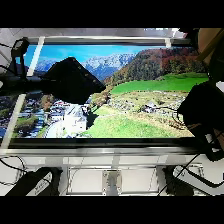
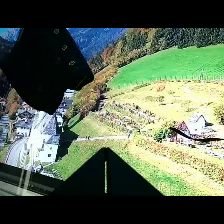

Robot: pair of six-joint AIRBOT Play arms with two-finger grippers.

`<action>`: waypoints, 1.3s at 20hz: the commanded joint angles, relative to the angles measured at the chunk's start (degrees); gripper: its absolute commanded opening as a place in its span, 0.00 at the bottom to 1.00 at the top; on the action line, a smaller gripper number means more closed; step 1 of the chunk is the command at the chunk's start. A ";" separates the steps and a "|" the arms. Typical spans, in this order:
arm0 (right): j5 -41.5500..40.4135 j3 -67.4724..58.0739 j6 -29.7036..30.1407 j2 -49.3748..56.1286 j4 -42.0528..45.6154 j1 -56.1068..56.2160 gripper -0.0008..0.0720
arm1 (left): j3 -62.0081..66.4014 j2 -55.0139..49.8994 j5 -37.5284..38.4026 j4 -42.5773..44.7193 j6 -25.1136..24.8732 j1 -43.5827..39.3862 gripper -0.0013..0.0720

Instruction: Fold the clothes and pants, and hang the long-sleeved shirts on hangers.

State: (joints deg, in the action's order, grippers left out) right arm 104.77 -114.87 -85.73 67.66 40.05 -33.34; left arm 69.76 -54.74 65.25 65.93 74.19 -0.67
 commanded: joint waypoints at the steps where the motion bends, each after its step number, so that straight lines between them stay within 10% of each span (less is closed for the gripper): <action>1: 0.37 0.81 -0.02 -0.04 0.52 0.28 0.04 | -0.02 -0.02 -0.02 0.02 -0.02 0.00 0.05; 14: -0.26 0.81 0.52 -0.02 0.74 0.28 0.03 | -0.04 -0.74 -2.54 0.04 -0.02 0.00 0.05; 15: -1.09 0.81 0.55 -0.02 0.74 0.28 0.03 | -0.04 -1.81 -4.63 0.09 0.02 0.07 0.08; 19: -3.02 0.81 1.05 0.37 0.70 0.31 0.03 | -0.04 -12.59 -4.50 -0.02 8.81 1.27 0.74; 26: -3.50 1.33 1.07 2.27 0.83 0.31 0.03 | -0.02 -34.49 -11.72 -14.34 8.94 1.20 0.76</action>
State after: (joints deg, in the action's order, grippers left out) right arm 101.49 -113.60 -84.71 69.21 40.84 -33.06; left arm 69.71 -81.67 57.08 57.08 82.61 0.51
